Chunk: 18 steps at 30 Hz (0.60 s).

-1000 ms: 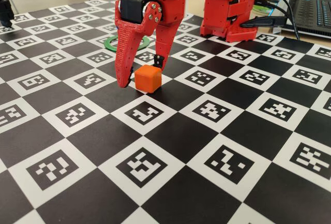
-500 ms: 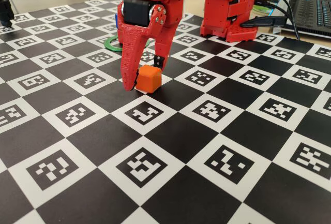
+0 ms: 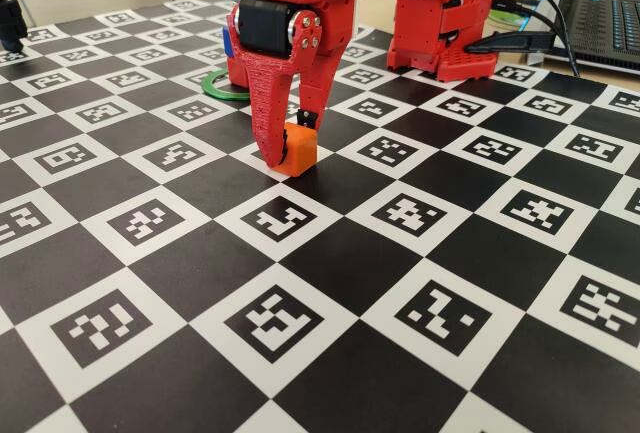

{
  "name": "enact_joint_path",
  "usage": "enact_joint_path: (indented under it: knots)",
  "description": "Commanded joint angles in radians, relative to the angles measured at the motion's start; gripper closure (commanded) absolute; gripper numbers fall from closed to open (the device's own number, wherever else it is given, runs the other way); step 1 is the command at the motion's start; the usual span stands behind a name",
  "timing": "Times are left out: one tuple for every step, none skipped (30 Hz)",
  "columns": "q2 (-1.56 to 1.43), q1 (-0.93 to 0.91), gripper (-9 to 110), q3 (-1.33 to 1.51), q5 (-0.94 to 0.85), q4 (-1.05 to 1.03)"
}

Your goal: Grab the red cube then put it in the green circle then put the blue cube on top and finally the orange cube on top

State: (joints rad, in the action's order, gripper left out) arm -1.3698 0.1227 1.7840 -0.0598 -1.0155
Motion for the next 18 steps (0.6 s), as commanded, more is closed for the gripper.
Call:
enact_joint_path:
  knots:
    - [-0.063, 0.002, 92, -0.021, 0.005, -0.018]
    - [-0.074, -0.002, 92, -0.037, 0.008, -0.041]
    - [-0.086, -0.008, 92, -0.057, 0.008, -0.071]
    - [-0.097, -0.014, 92, -0.083, 0.008, -0.103]
    - [-0.109, -0.025, 92, -0.112, 0.008, -0.138]
    - [-0.12, -0.037, 93, -0.143, 0.008, -0.175]
    - [-0.127, -0.051, 93, -0.176, 0.005, -0.213]
    - [-0.138, -0.067, 93, -0.207, -0.008, -0.252]
    - [-0.15, -0.086, 93, -0.233, -0.023, -0.287]
    - [-0.166, -0.104, 93, -0.255, -0.041, -0.316]
    - [-0.181, -0.127, 93, -0.273, -0.061, -0.347]
    - [-0.196, -0.153, 93, -0.288, -0.084, -0.373]
    - [-0.213, -0.179, 93, -0.301, -0.106, -0.397]
    - [-0.23, -0.209, 93, -0.31, -0.13, -0.42]
    - [-0.245, -0.239, 93, -0.321, -0.152, -0.44]
    - [-0.261, -0.27, 93, -0.328, -0.175, -0.462]
    - [-0.278, -0.305, 92, -0.334, -0.195, -0.479]
    - [-0.295, -0.339, 92, -0.337, -0.218, -0.494]
